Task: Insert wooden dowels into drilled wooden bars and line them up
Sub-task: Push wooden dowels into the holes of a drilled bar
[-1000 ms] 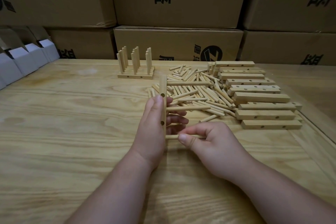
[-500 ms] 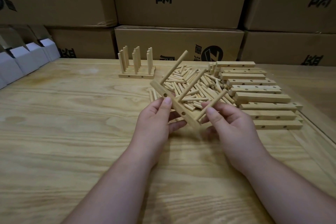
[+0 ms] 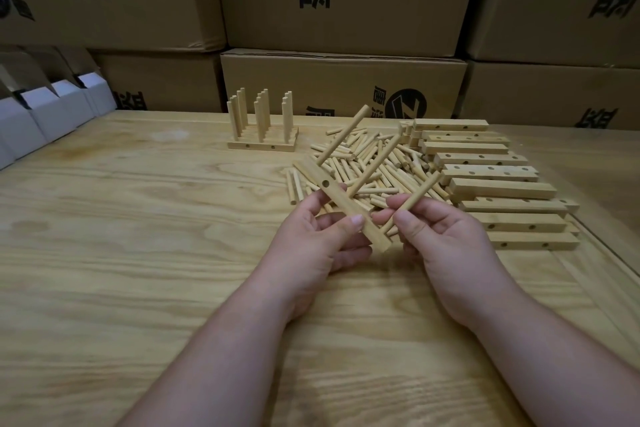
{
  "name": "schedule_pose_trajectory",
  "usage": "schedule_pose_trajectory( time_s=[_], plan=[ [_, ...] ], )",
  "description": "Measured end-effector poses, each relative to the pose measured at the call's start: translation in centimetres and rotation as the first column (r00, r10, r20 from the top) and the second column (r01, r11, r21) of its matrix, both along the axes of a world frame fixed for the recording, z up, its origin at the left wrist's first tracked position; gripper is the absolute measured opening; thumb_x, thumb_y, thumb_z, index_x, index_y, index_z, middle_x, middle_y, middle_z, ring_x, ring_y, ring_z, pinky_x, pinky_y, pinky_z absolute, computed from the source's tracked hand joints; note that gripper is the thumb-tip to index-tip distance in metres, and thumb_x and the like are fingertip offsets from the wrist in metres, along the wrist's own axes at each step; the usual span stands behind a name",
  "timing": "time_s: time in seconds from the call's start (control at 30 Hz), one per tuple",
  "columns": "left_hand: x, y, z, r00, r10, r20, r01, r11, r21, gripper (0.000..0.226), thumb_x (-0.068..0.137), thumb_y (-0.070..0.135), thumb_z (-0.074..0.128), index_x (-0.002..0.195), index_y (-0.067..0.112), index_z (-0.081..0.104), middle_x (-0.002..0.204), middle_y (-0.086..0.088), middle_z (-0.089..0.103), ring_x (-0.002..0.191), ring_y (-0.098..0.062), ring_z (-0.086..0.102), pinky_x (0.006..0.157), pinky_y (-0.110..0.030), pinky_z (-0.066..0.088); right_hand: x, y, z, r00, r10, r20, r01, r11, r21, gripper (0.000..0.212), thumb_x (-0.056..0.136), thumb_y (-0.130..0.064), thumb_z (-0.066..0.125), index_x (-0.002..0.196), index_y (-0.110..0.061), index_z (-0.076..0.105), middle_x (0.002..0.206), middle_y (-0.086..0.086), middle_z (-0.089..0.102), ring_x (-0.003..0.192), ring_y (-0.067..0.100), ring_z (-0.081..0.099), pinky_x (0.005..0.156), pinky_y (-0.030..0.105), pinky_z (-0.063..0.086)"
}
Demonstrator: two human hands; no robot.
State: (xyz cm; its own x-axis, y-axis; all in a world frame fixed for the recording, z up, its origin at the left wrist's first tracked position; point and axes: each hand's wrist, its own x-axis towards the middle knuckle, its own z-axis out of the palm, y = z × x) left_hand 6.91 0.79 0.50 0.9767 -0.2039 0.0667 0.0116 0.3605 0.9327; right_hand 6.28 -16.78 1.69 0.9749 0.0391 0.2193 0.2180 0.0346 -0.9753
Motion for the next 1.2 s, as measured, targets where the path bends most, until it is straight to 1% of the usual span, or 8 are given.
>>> schedule_pose_trajectory(
  time_s=[0.13,0.3,0.47,0.6,0.77,0.83,1.03,1.2],
  plan=[
    [0.2,0.0,-0.1,1.000,-0.001,0.013,0.002,1.000,-0.011,0.044,0.097,0.008,0.064,0.138,0.017,0.049,0.115,-0.019,0.074,0.109,-0.036,0.071,0.091,-0.045,0.060,0.1,-0.2,0.4,1.000,0.005,0.026,-0.004,0.999,-0.037,0.031,0.095,-0.012,0.064,0.089,-0.038,0.080,0.104,-0.001,0.077,0.069,-0.006,0.063,0.064,0.009,0.047],
    [0.2,0.0,-0.3,0.998,0.036,0.042,-0.036,0.999,0.004,0.042,0.093,0.010,0.068,0.134,0.016,0.056,0.114,-0.017,0.075,0.109,-0.034,0.072,0.088,-0.042,0.061,0.1,0.0,0.5,0.998,-0.033,0.047,0.035,0.998,-0.048,0.018,0.095,-0.008,0.064,0.089,-0.018,0.077,0.091,-0.001,0.078,0.063,-0.007,0.061,0.067,0.009,0.048],
    [0.4,-0.2,-0.4,0.995,0.093,0.041,-0.091,0.995,-0.041,0.049,0.090,0.006,0.072,0.134,0.021,0.055,0.112,-0.011,0.077,0.104,-0.029,0.074,0.086,-0.042,0.062,0.3,0.0,-0.1,0.996,-0.081,0.047,0.082,0.996,-0.025,0.017,0.092,-0.013,0.068,0.090,-0.023,0.082,0.101,-0.007,0.077,0.070,0.000,0.064,0.066,0.015,0.052],
    [0.5,-0.4,-0.4,0.987,0.161,0.028,-0.157,0.981,-0.110,0.048,0.090,-0.001,0.070,0.128,0.024,0.055,0.108,-0.010,0.078,0.102,-0.026,0.075,0.076,-0.036,0.062,0.0,0.0,-0.5,0.988,-0.065,0.143,0.103,0.955,-0.278,0.022,0.087,-0.020,0.074,0.089,-0.042,0.079,0.095,-0.017,0.076,0.092,-0.001,0.069,0.078,0.014,0.051],
    [0.5,-0.3,-0.1,0.991,0.137,-0.001,-0.136,0.980,-0.143,0.050,0.089,-0.005,0.069,0.128,0.025,0.058,0.107,-0.009,0.078,0.102,-0.025,0.075,0.080,-0.037,0.062,-0.2,0.3,-0.7,0.991,-0.084,0.108,0.122,0.902,-0.414,0.029,0.082,-0.022,0.079,0.091,-0.050,0.076,0.082,-0.010,0.075,0.074,0.009,0.068,0.070,0.026,0.054],
    [0.4,-0.4,-0.1,0.993,0.117,-0.006,-0.117,0.984,-0.131,0.048,0.090,-0.005,0.068,0.124,0.028,0.061,0.107,-0.007,0.078,0.102,-0.023,0.075,0.081,-0.035,0.062,-0.2,0.3,-0.5,0.992,-0.091,0.083,0.118,0.889,-0.442,0.027,0.082,-0.020,0.079,0.087,-0.047,0.076,0.079,-0.010,0.075,0.071,0.005,0.067,0.068,0.020,0.051],
    [1.6,0.5,0.3,0.941,0.186,-0.282,-0.279,0.899,-0.338,0.034,0.097,0.014,0.065,0.127,0.028,0.057,0.106,-0.007,0.078,0.097,-0.028,0.076,0.081,-0.043,0.061,3.6,2.0,3.3,0.977,-0.163,0.139,0.214,0.797,-0.564,0.019,0.082,-0.028,0.080,0.074,-0.041,0.069,0.075,-0.033,0.069,0.075,-0.012,0.065,0.065,0.018,0.043],
    [1.9,0.9,0.9,0.906,0.117,-0.408,-0.293,0.868,-0.402,0.023,0.103,0.023,0.052,0.123,0.016,0.060,0.094,-0.011,0.077,0.073,-0.024,0.074,0.065,-0.035,0.058,11.9,6.9,5.8,0.982,-0.067,0.176,0.178,0.640,-0.747,0.015,0.087,-0.037,0.075,0.102,-0.032,0.075,0.076,-0.028,0.061,0.078,-0.009,0.056,0.064,0.019,0.041]
  ],
)
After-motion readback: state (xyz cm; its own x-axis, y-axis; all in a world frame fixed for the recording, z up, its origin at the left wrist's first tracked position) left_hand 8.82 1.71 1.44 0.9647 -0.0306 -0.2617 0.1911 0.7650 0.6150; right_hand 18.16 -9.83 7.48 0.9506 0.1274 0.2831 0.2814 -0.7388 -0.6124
